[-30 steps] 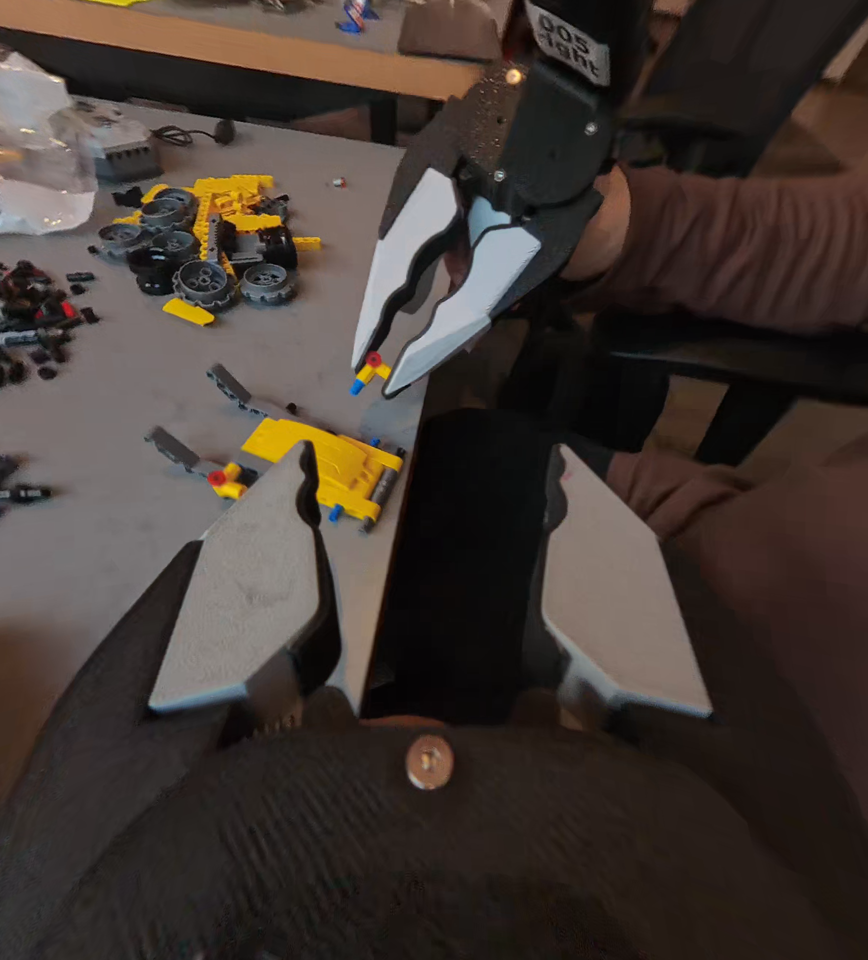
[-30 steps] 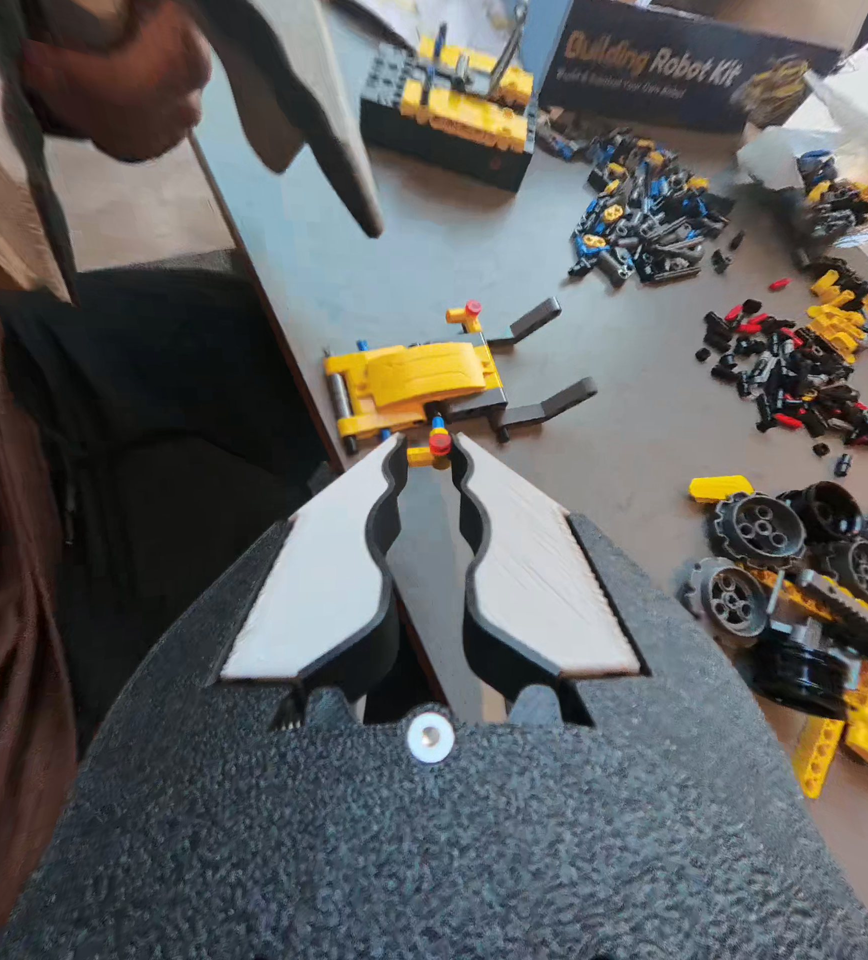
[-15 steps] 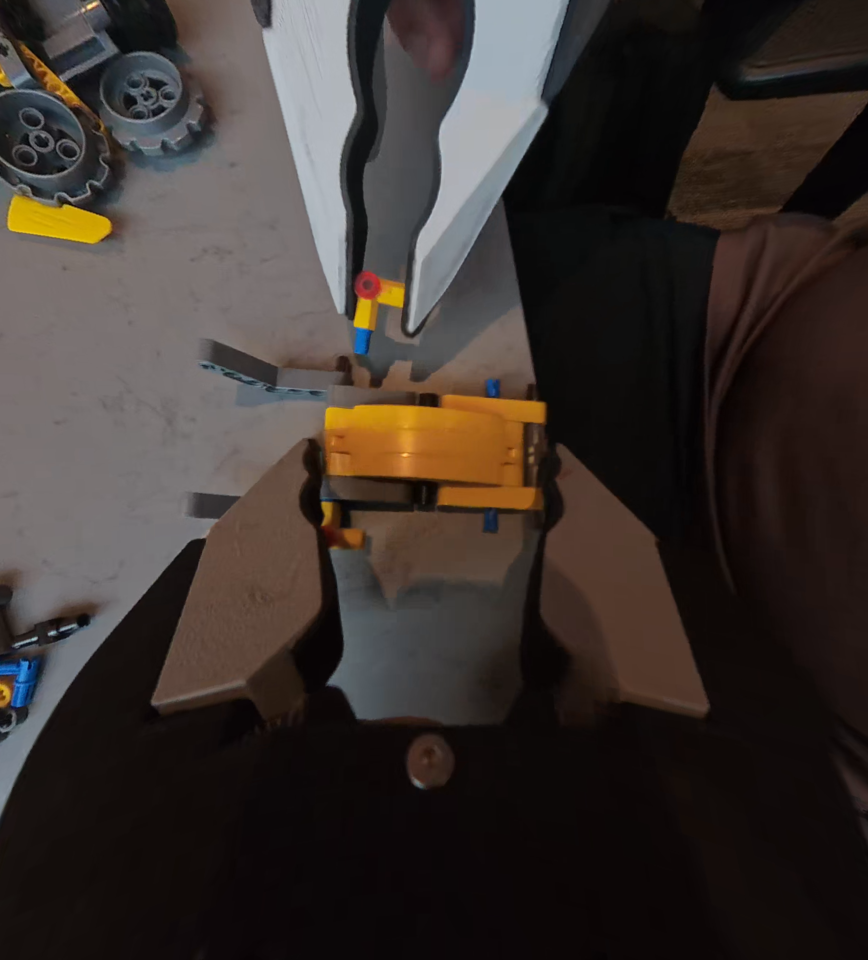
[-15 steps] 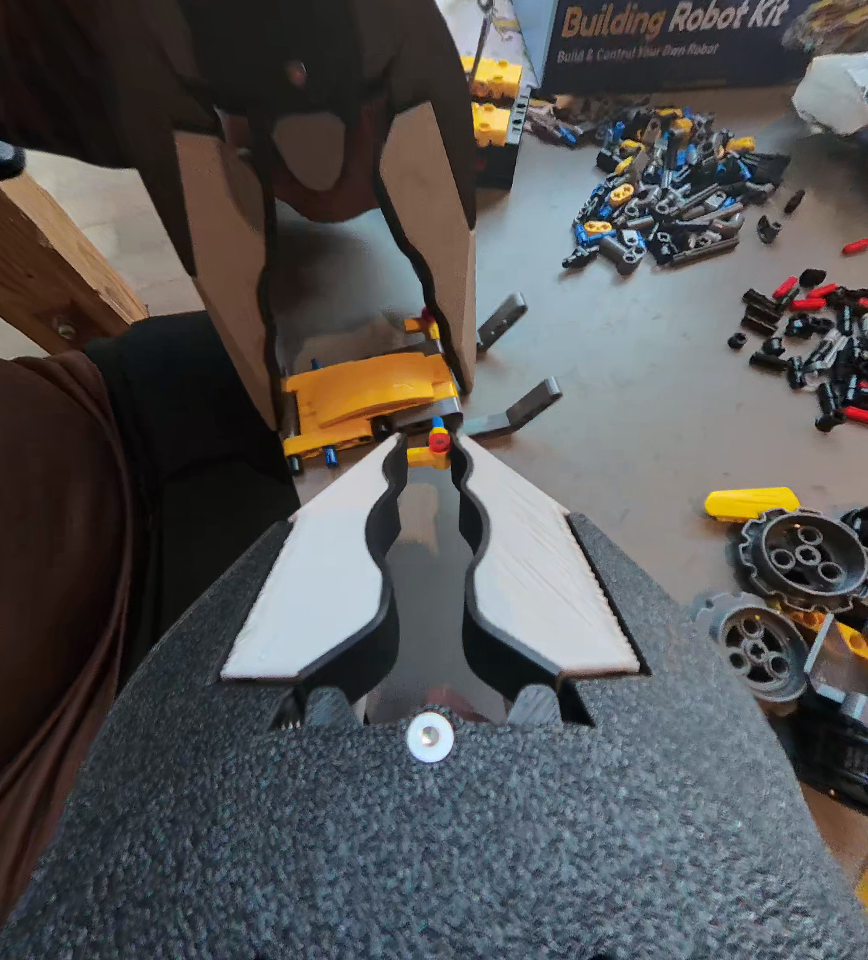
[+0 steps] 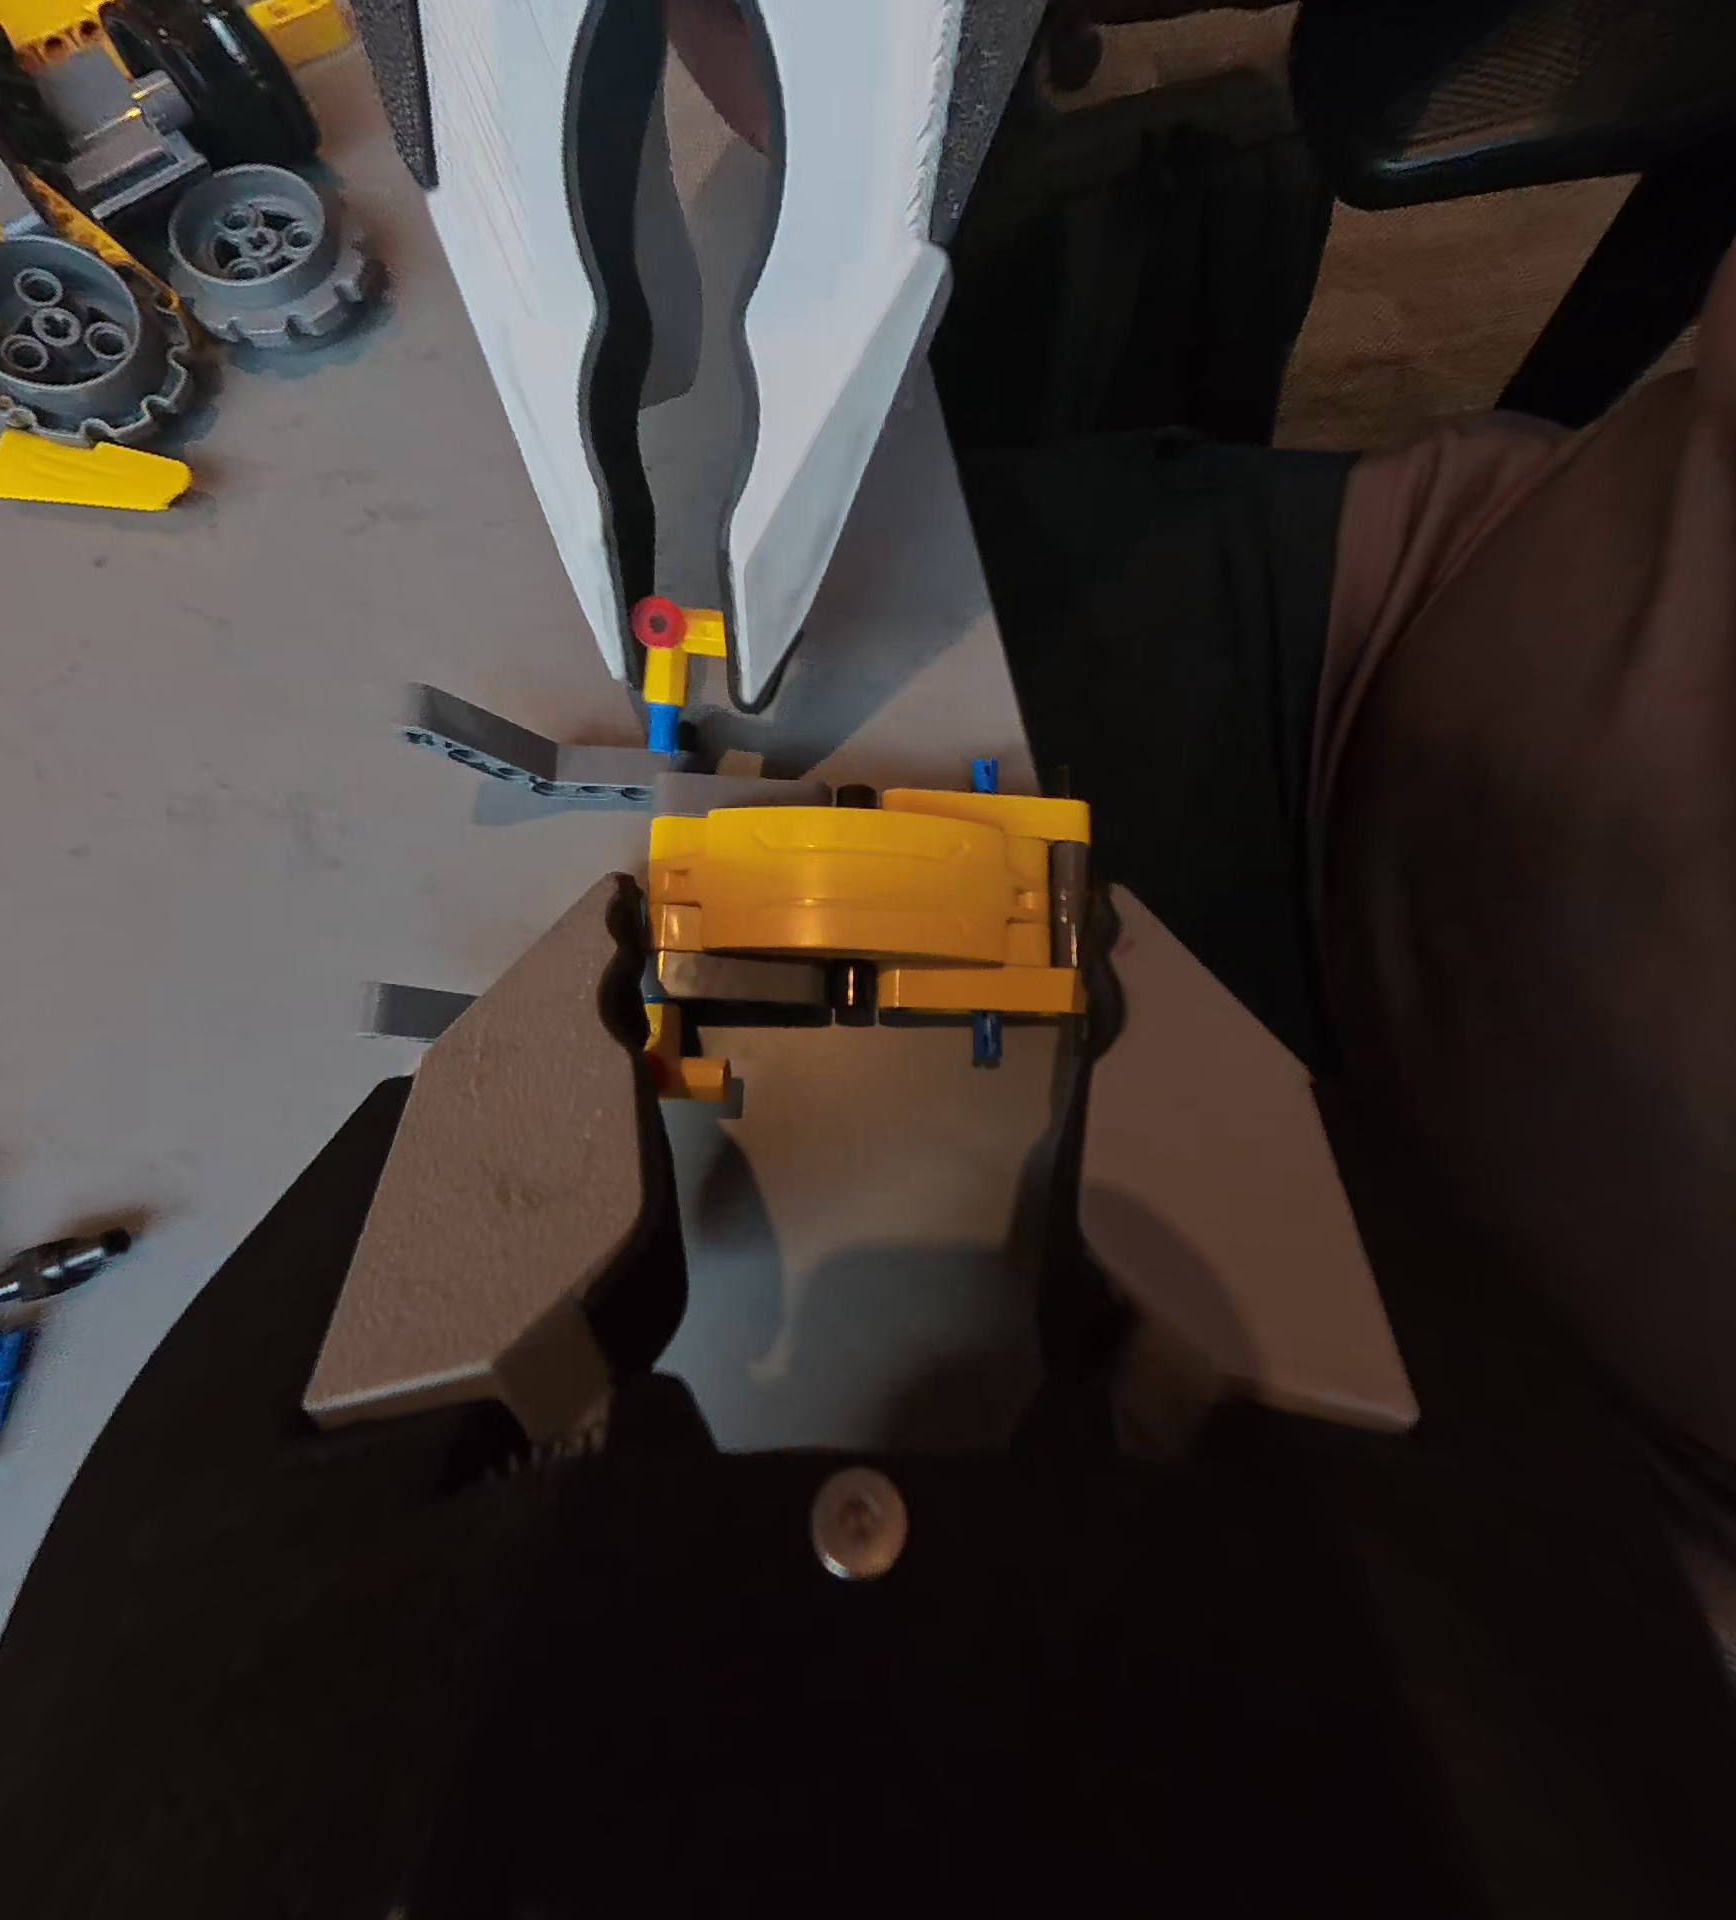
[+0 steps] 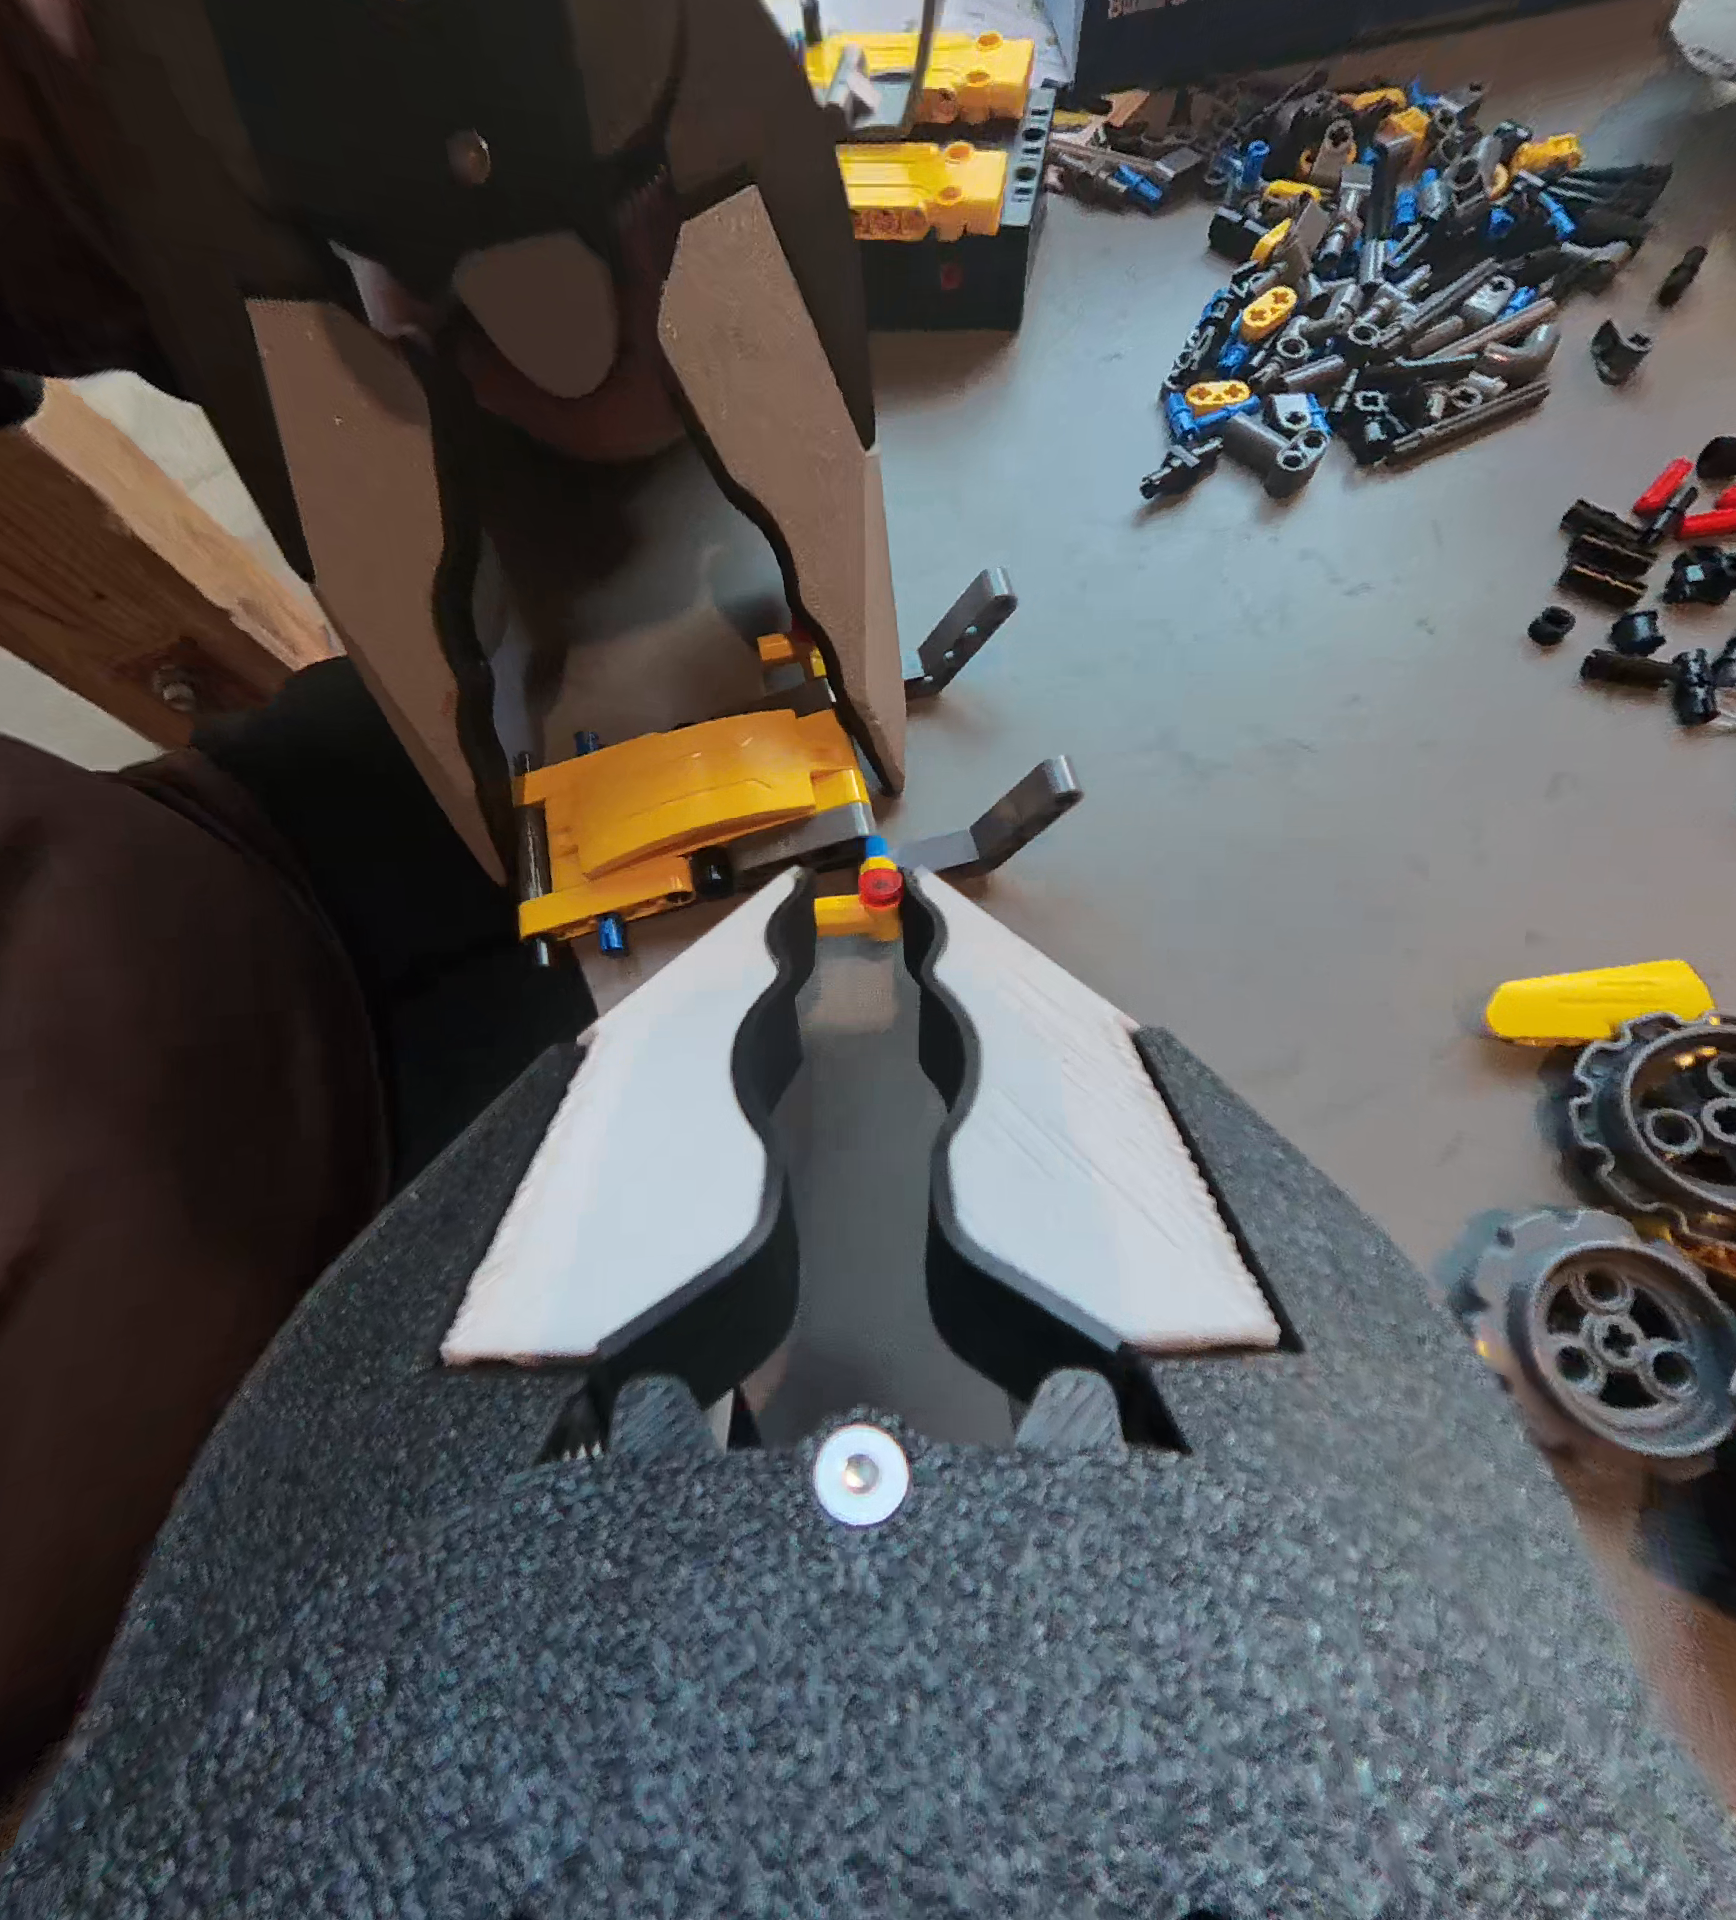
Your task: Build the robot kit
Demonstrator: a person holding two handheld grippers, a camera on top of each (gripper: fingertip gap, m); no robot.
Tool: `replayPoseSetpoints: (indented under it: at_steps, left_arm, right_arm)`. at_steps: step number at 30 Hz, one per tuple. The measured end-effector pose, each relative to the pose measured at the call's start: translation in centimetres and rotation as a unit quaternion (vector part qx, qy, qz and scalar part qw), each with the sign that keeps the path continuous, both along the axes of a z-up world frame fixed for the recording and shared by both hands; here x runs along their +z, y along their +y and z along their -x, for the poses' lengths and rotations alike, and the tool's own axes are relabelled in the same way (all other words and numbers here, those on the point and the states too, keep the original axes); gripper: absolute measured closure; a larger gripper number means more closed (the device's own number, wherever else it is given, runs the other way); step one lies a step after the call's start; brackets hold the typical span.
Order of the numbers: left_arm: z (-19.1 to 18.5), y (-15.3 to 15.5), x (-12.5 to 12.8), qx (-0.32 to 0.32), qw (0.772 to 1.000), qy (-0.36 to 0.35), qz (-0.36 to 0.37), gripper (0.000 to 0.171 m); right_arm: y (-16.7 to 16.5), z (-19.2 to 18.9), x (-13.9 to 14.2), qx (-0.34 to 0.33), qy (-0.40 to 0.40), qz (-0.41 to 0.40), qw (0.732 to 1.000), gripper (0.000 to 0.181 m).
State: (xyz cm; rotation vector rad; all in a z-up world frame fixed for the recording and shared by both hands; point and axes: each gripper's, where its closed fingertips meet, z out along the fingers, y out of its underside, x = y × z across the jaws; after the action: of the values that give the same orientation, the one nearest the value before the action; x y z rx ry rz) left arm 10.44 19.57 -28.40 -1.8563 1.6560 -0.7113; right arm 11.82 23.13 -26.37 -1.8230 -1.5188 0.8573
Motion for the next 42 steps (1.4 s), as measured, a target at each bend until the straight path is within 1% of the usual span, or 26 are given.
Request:
replayPoseSetpoints:
  at_steps: [2, 4, 5, 8, 12, 15, 18, 19, 21, 26, 27, 30, 33, 37, 40, 42]
  left_arm:
    - [0.2, -0.7, 0.0, -0.015, 1.000, -0.005, -0.002, 0.089]
    - [0.4, -0.8, 0.0, -0.028, 1.000, -0.006, -0.001, 0.089]
    - [0.5, -0.9, 0.0, -0.039, 0.999, -0.004, -0.001, 0.089]
    - [0.7, -1.0, 0.0, -0.068, 0.998, 0.007, 0.002, 0.089]
    - [1.1, -0.9, 0.0, -0.085, 0.995, 0.051, -0.010, 0.089]
    - [1.8, 0.0, 0.4, -0.062, 0.995, 0.067, -0.039, 0.089]
    - [1.6, -1.0, 1.4, -0.056, 0.998, 0.036, -0.015, 0.087]
    - [1.6, -1.1, 1.4, -0.051, 0.998, 0.039, -0.016, 0.085]
    - [1.8, -0.9, 1.0, -0.044, 0.997, 0.061, -0.022, 0.080]
    - [1.8, -0.8, -0.2, -0.050, 0.993, 0.098, -0.031, 0.085]
    - [1.9, -0.7, -0.6, -0.055, 0.992, 0.106, -0.038, 0.086]
    - [1.8, -0.8, -0.6, -0.083, 0.991, 0.100, -0.041, 0.086]
    - [1.9, -1.0, -0.6, -0.116, 0.986, 0.109, -0.044, 0.087]
    - [2.2, -1.7, -0.6, -0.162, 0.979, 0.111, -0.050, 0.087]
    - [2.3, -1.7, -0.6, -0.174, 0.978, 0.106, -0.051, 0.087]
    - [2.4, -1.8, -0.6, -0.180, 0.977, 0.103, -0.053, 0.087]
  right_arm:
    - [-0.6, -0.4, -0.4, -0.020, -0.015, -0.019, 1.000, 0.166]
    - [-1.6, -0.5, -0.6, -0.026, -0.007, -0.047, 0.999, 0.166]
    - [-1.9, -0.6, -0.8, -0.037, -0.004, -0.050, 0.998, 0.166]
    - [-2.3, -0.7, -1.7, -0.061, -0.011, -0.026, 0.998, 0.166]
    - [-1.9, -0.8, -1.9, -0.075, -0.019, -0.046, 0.996, 0.165]
    - [-2.1, -0.9, -1.9, -0.085, -0.022, -0.047, 0.995, 0.165]
    - [-2.1, -0.9, -1.9, -0.087, -0.022, -0.051, 0.995, 0.165]
    - [-2.1, -0.9, -1.9, -0.085, -0.022, -0.049, 0.995, 0.165]
    - [-2.1, -0.9, -1.9, -0.081, -0.021, -0.046, 0.995, 0.165]
    - [-1.9, -0.8, -1.3, -0.068, -0.006, -0.076, 0.995, 0.166]
    - [-2.0, -0.4, -0.8, -0.061, 0.010, -0.079, 0.995, 0.166]
    - [-2.3, 0.4, 0.2, -0.049, 0.050, -0.081, 0.994, 0.166]
    - [-2.3, 0.1, -0.3, -0.068, 0.044, -0.068, 0.994, 0.166]
    - [-2.4, 0.3, -0.1, -0.080, 0.063, -0.058, 0.993, 0.166]
    - [-2.9, 1.0, -0.7, -0.073, 0.058, -0.047, 0.995, 0.166]
    - [-2.9, 1.2, -0.8, -0.076, 0.051, -0.057, 0.994, 0.166]
